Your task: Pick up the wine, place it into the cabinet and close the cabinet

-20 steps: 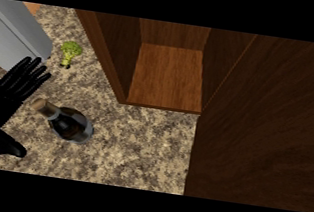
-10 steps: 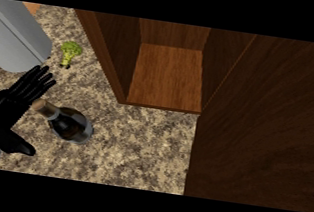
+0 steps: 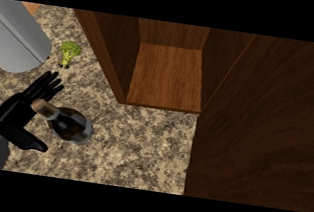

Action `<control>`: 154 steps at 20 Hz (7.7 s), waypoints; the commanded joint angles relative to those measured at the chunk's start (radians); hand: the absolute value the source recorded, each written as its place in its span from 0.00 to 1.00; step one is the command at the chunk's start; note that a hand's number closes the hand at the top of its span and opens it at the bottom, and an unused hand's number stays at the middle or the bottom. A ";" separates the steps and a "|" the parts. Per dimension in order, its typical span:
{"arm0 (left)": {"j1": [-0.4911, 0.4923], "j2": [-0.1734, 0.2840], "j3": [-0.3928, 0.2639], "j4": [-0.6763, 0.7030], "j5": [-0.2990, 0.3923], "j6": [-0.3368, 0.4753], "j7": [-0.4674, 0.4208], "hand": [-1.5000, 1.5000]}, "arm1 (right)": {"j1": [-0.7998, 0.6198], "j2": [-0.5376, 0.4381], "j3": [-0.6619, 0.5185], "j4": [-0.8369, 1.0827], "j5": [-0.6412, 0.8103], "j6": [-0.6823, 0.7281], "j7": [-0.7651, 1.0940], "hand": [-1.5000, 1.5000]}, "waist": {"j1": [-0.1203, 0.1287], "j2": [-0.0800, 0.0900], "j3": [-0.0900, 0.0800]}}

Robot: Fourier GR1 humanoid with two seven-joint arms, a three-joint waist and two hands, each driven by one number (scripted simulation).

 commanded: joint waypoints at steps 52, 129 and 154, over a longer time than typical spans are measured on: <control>-0.067 -0.112 -0.089 0.572 -0.113 0.142 -0.521 1.00 | -0.025 0.017 0.011 0.005 0.070 -0.015 -0.010 0.00 | 0.008 0.000 -0.001; -0.178 -0.317 -0.733 -0.190 0.414 1.199 -0.052 1.00 | -0.031 -0.007 -0.086 0.102 -0.017 0.052 -0.065 0.00 | -0.002 0.000 0.000; -0.472 -0.317 -0.739 0.312 0.806 0.955 -0.273 1.00 | 0.016 0.018 -0.082 0.125 0.004 0.078 -0.119 0.00 | -0.013 0.003 0.000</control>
